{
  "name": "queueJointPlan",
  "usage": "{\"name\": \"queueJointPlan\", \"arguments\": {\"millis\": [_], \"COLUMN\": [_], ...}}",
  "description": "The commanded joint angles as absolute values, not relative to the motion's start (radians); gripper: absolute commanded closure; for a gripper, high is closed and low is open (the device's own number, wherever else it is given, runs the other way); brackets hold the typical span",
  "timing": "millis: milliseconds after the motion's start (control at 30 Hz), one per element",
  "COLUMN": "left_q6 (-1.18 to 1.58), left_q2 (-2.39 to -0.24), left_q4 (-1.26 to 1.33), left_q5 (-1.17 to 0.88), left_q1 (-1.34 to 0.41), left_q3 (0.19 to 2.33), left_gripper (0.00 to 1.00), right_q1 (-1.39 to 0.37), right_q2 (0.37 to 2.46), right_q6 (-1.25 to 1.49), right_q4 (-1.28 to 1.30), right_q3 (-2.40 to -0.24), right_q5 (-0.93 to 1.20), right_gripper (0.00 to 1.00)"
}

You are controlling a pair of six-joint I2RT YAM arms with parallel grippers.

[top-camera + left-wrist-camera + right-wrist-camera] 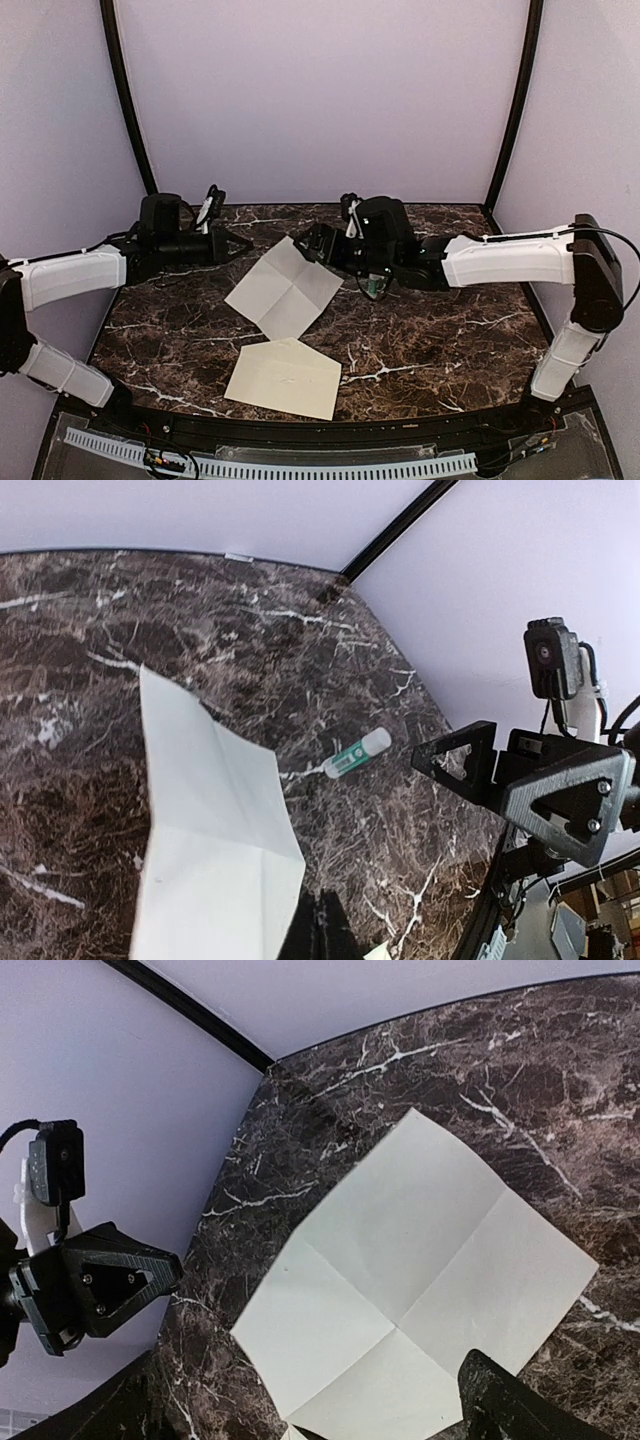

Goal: Place the letter into the envelope and seal it
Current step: Pick up the letter from the center of the board.

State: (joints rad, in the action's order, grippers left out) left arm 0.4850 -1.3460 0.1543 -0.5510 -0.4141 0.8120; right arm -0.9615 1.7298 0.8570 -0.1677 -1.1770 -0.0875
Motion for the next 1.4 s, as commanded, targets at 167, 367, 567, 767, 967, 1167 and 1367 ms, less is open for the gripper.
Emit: {"name": "queueJointPlan", "arguments": {"millis": [167,367,567,767,967,1167,1367], "left_q6": [0.424,0.535,0.515,0.480,0.451,0.436,0.431], "left_q2": [-1.267,-1.406,-1.553,-1.755,-1.904,-1.992,-2.048], "left_q4": [0.219,0.237,0.246,0.190,0.157,0.143,0.128], "left_q5": [-0.511,-0.616,-0.608,-0.577,-0.544,-0.540,-0.557], "left_q1": [-0.397,-0.306,-0.304,-0.321,-0.355,-0.360,-0.368], "left_q3": [0.850,0.810,0.871,0.993,1.089,1.164,1.207], "left_gripper": [0.96,0.62,0.42,0.37,0.35,0.33,0.34], "right_q1": [-0.913,-0.918,-0.967,-1.009,-1.012,-1.012,-1.009], "right_q2": [1.633,1.648,1.657,1.703,1.753,1.821,1.853], "right_q6": [0.813,0.839,0.900,0.969,1.033,1.044,1.046], "right_q4": [-0.119,-0.128,-0.143,-0.162,-0.231,-0.247,-0.258], "right_q3": [-1.163,-1.126,-1.059,-1.030,-0.969,-0.985,-0.990], "right_q5": [-0.158,-0.116,-0.099,-0.099,-0.071,-0.060,-0.067], "right_gripper": [0.01,0.01,0.01,0.02,0.02,0.02,0.02]}}
